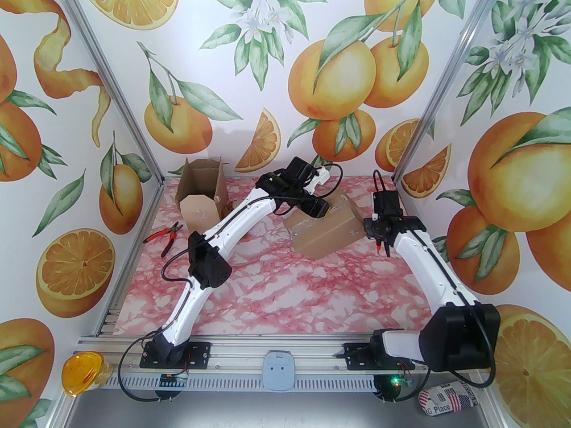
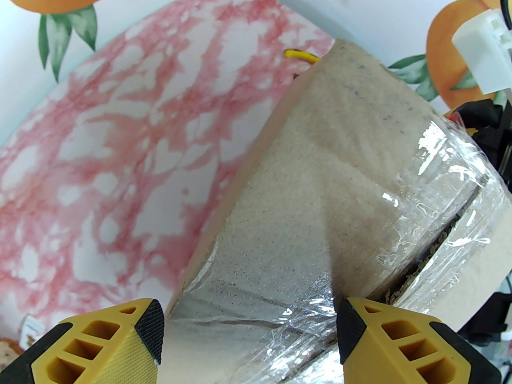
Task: Unpack the express box
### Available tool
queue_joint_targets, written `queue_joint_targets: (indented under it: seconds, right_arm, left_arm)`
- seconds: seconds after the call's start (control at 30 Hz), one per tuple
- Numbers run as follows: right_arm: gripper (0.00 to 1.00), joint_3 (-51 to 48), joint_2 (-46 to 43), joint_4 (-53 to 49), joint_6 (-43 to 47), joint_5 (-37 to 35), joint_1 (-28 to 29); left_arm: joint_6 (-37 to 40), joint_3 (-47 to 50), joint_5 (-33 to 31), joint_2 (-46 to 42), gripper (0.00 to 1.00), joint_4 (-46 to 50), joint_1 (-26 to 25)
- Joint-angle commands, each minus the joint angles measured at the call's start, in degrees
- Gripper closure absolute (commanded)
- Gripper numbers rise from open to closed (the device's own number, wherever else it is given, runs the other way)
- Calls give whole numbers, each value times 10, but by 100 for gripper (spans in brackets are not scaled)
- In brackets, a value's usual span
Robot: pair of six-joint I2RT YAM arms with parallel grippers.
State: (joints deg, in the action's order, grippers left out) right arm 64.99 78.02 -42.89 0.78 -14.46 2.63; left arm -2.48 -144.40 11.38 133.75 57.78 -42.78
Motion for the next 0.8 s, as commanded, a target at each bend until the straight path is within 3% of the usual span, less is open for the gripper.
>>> queue_joint_targets:
  seconds: [0.0, 0.3, 0.47, 0.6, 0.77]
  right_arm:
    - [98, -3, 5, 20, 14, 31, 47]
    - [99, 4, 30, -24, -24, 24, 131]
    - [98, -5, 26, -25, -34, 32, 196]
    - [98, -15, 14, -9, -61, 2, 194]
    - [98, -1, 18, -4, -88, 5, 148]
  left_arm:
    - [19, 30, -44, -61, 24, 20, 26]
    - [36, 173, -100, -181, 22, 32, 82]
    - [34, 256, -93, -241, 21, 10, 104]
    - [36, 277, -64, -255, 22, 8, 105]
    - [21, 303, -5, -247, 22, -4, 119]
